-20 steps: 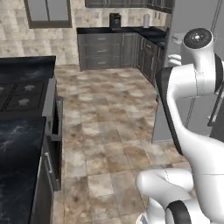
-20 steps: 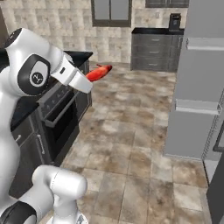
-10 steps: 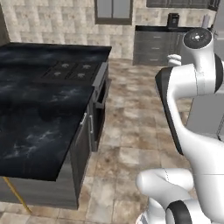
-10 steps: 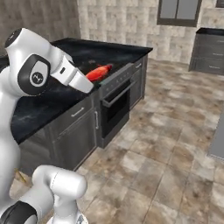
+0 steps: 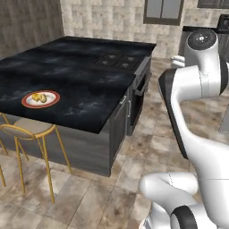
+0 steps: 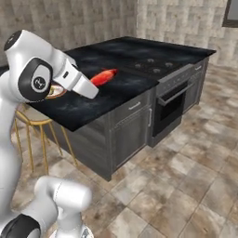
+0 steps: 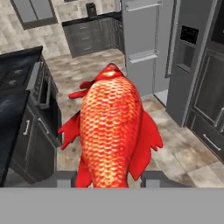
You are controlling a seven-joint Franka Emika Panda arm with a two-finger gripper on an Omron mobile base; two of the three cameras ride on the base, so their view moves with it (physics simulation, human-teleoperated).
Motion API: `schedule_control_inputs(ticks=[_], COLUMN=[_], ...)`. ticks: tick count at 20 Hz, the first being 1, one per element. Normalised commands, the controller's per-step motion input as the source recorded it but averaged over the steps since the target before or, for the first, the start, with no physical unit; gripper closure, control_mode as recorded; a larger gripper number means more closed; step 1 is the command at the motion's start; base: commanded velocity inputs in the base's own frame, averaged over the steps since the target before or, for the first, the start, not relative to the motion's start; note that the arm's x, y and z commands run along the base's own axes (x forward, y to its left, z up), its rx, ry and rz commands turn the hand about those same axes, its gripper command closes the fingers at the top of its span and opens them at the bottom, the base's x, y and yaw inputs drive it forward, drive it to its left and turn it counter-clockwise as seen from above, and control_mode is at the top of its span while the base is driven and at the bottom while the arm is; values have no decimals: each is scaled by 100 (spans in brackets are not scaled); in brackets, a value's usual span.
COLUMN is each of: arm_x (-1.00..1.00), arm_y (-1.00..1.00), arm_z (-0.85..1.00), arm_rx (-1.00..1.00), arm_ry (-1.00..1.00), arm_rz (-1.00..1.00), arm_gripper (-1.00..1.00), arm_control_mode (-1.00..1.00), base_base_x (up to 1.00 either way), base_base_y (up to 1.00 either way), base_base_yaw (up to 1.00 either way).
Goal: Take the cheese, fish, and potato from the fridge and place them on the plate on the dining counter to create an appetizer plate.
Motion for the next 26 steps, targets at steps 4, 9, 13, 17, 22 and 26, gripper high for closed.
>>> schedule_control_inputs(ticks=[4, 9, 13, 17, 22, 26], arm_x=[0, 0, 0, 0, 0, 0], arm_y=[0, 0, 0, 0, 0, 0], arm_z=[0, 0, 0, 0, 0, 0], arm_rx=[0, 0, 0, 0, 0, 0], arm_ry=[0, 0, 0, 0, 0, 0], arm_rz=[0, 0, 0, 0, 0, 0], arm_gripper=[100, 100, 100, 100, 100, 100], arm_control_mode=[100, 100, 100, 100, 100, 100], base_base_x=[32, 69, 65, 62, 70, 79], base_base_y=[100, 100, 100, 100, 100, 89], base_base_yaw=[8, 1, 0, 0, 0, -7])
